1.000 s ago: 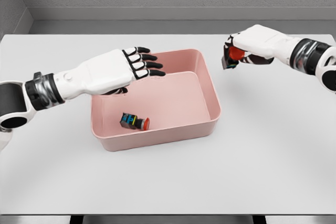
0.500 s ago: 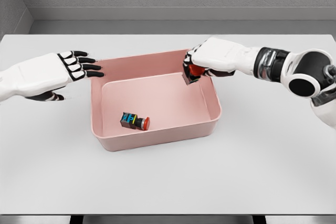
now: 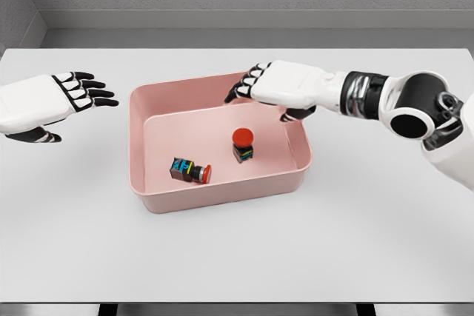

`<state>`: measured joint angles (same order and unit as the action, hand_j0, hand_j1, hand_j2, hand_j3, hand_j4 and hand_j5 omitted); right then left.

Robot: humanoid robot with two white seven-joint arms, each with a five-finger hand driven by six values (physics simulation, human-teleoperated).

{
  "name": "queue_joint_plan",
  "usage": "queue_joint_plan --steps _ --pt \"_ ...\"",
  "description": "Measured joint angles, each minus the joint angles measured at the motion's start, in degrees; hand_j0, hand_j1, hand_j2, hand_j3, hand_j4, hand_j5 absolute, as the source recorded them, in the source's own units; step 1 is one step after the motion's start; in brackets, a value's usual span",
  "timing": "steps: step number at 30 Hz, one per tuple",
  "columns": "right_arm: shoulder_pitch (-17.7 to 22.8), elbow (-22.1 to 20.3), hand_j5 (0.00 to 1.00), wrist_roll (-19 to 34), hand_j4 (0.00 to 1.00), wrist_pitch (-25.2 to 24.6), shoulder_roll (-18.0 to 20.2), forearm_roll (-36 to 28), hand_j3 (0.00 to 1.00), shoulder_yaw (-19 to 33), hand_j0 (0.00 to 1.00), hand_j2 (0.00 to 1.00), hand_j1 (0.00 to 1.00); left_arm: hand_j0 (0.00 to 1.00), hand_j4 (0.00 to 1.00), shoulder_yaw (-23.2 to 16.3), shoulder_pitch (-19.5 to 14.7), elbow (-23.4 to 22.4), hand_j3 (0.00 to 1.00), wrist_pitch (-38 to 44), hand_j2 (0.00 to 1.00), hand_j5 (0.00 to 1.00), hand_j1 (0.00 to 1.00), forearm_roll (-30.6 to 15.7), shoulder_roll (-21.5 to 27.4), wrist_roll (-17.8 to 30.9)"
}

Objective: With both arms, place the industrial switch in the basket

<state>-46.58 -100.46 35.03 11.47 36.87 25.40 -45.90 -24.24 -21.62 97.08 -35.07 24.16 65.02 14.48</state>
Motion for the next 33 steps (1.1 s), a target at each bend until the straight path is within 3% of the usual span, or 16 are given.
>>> queue_joint_plan --steps 6,16,22,33 --pt "3.95 0.01 1.0 -0.83 1.0 1.46 4.94 -0.03 1.0 6.91 1.0 1.0 1.0 1.0 1.0 -0.03 0.0 -0.11 1.0 0.0 1.0 1.0 1.0 -0.03 -0.04 0.06" --pt "26.19 0.27 1.0 -5.89 1.0 10.74 13.83 0.07 1.0 23.8 1.0 1.0 1.0 1.0 1.0 -0.09 0.09 -0.06 1.0 0.0 1.0 1.0 1.0 0.06 -0.33 0.13" --pt "28.39 1.02 1.0 -7.1 1.0 14.91 15.67 0.06 1.0 30.37 1.0 1.0 1.0 1.0 1.0 -0.12 0.09 -0.05 1.0 0.0 1.0 1.0 1.0 0.08 -0.39 0.19" --pt "29.09 1.95 1.0 -7.29 1.0 16.88 16.3 0.07 1.0 32.11 1.0 1.0 1.0 1.0 1.0 -0.21 0.09 0.02 1.0 0.0 1.0 1.0 1.0 0.12 -0.4 0.23"
